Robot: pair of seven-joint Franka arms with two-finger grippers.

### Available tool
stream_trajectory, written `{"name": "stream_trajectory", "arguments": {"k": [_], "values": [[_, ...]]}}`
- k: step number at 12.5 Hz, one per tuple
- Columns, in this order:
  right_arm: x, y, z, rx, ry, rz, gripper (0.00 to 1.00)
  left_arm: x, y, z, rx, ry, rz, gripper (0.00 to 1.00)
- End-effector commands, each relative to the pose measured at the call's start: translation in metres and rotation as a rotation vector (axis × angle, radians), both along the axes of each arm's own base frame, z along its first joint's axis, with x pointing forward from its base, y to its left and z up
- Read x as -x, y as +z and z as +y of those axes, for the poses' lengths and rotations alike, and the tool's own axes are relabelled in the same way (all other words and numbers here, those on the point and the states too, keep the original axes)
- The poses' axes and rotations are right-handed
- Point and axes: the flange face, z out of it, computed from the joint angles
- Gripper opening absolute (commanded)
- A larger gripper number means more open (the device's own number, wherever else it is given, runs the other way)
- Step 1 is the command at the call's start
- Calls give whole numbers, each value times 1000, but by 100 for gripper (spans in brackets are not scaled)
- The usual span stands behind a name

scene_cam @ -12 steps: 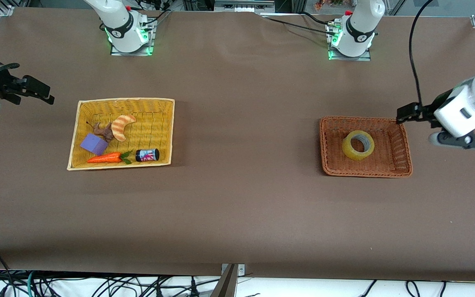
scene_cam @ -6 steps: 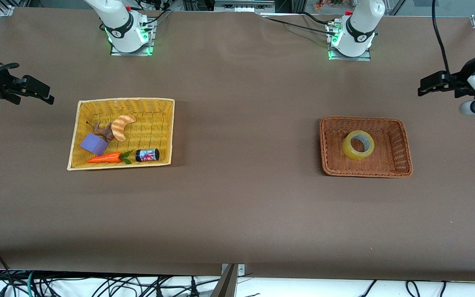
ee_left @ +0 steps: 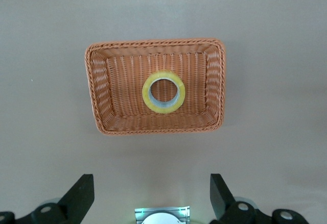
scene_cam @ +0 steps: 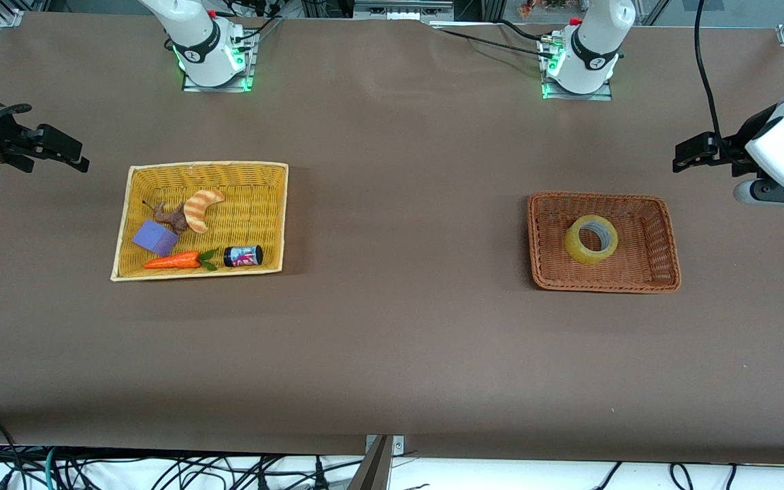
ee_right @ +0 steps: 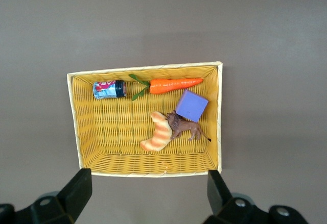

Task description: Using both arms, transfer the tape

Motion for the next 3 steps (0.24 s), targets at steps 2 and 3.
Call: {"name": "stream_trajectory", "arguments": {"k": [2, 3], "values": [[3, 7, -2, 8, -1, -1, 100, -5, -1, -1, 29, 10, -17, 100], [3, 7, -2, 8, -1, -1, 100, -4, 0, -4, 30, 6, -20, 100]]}}
